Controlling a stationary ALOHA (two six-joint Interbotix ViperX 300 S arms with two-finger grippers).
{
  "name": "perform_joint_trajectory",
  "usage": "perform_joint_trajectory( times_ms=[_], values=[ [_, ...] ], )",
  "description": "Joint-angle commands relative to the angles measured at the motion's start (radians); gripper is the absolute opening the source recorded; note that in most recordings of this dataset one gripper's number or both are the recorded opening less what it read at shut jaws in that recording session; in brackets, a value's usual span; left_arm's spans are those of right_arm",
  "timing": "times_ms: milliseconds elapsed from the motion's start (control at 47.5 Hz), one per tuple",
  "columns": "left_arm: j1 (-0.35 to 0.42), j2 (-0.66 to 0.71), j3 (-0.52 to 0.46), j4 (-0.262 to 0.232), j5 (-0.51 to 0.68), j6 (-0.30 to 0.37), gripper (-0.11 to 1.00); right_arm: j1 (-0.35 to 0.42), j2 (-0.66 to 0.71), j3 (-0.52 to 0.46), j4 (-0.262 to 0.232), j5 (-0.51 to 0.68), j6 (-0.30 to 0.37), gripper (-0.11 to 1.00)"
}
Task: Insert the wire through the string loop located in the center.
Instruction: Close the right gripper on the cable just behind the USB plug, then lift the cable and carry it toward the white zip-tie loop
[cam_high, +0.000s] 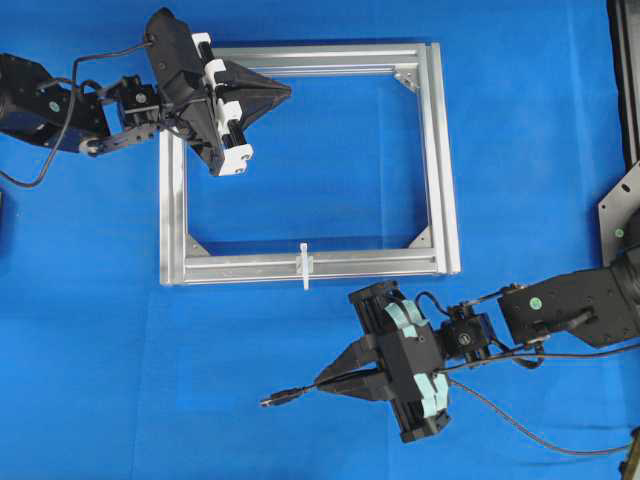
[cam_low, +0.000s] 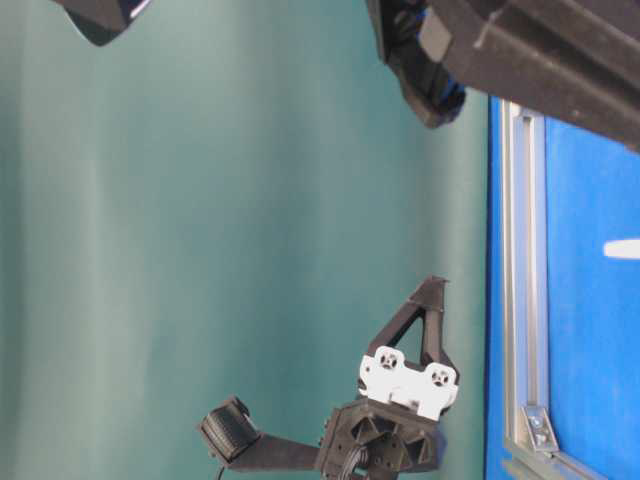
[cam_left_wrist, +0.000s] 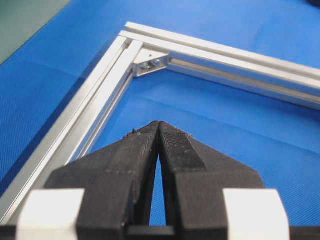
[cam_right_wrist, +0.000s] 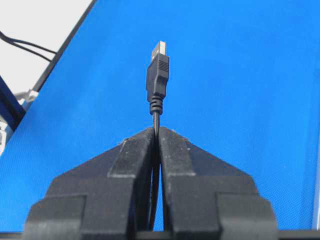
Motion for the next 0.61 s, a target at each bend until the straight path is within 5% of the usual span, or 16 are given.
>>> perform_joint_trajectory(
  times_ms=[0, 589],
  values=[
    [0.003, -0.029, -0.017, 0.003, -0.005, -0.002, 0.00, 0.000, -0.023, -0.009, -0.002, -0.009, -0.002, -0.02],
    [0.002, -0.029, -0.017, 0.003, 0.002, -0.002, 0.00, -0.002, -0.031, 0.008, -0.002, -0.012, -0.003, -0.02]
  ],
)
